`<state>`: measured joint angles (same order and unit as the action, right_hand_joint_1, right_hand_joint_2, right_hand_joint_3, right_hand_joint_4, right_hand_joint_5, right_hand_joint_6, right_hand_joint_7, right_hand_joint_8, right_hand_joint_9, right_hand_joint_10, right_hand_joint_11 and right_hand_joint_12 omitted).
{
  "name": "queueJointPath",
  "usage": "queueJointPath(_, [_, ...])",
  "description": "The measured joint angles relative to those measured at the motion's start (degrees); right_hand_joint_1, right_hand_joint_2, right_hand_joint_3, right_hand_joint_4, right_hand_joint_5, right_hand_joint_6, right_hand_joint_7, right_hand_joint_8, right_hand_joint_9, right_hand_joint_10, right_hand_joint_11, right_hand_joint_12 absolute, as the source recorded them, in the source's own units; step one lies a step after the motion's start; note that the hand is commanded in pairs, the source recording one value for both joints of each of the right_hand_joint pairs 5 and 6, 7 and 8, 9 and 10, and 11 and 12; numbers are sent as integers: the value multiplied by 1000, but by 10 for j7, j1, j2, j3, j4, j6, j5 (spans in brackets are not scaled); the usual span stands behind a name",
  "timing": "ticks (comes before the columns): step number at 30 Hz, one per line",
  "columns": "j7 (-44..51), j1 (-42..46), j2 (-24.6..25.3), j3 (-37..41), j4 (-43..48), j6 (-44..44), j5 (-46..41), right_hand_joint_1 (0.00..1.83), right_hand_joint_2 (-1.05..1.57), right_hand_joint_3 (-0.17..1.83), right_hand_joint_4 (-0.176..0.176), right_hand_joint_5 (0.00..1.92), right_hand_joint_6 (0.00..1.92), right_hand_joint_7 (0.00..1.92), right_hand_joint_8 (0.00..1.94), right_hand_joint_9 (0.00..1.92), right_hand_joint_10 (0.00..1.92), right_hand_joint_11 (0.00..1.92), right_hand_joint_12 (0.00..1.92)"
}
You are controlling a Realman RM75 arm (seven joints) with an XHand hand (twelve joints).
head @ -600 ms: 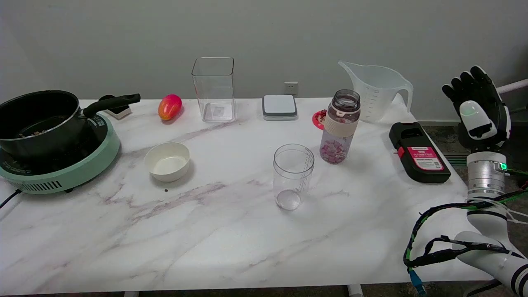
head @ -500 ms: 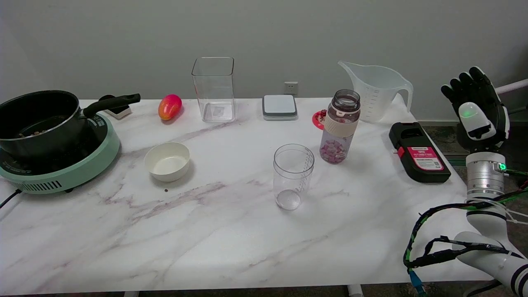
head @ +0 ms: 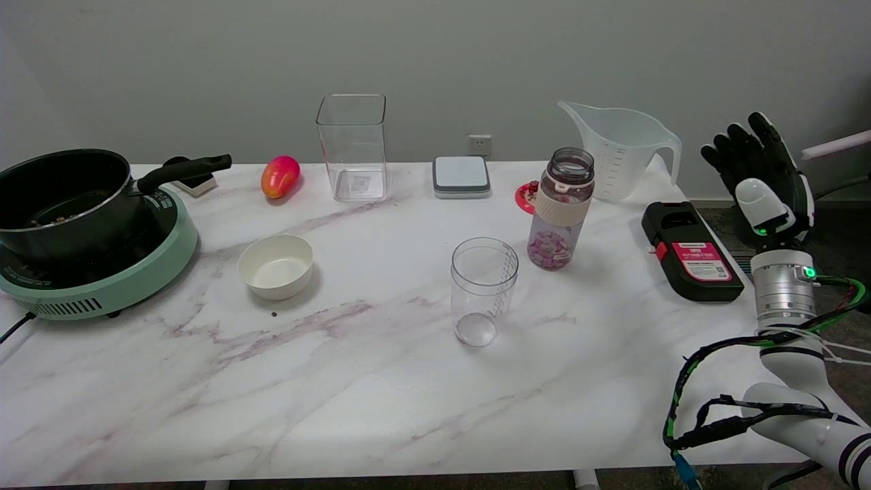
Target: Pick up the black plastic bottle.
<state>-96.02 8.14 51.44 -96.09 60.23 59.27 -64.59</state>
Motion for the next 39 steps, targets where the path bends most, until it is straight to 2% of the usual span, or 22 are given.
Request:
queueJointPath(13, [-49, -6, 4, -24, -22, -14, 63, 1211, -852, 1143, 0, 103, 103, 367, 367, 408, 408, 436, 436])
queueJointPath(18, [-67, -21, 14, -36, -50, -26, 109, 1184, -1047, 1038, 0, 61, 61, 382, 382, 393, 393, 426, 426])
queueJointPath(25, [-103, -69, 41, -56, -125, -29, 165, 1192, -1047, 989, 0, 13, 13, 290, 290, 328, 328, 349, 349])
queueJointPath(39, [-153, -164, 72, -83, -249, -16, 263, 1200, -1047, 966, 0, 24, 24, 318, 318, 352, 352, 359, 359])
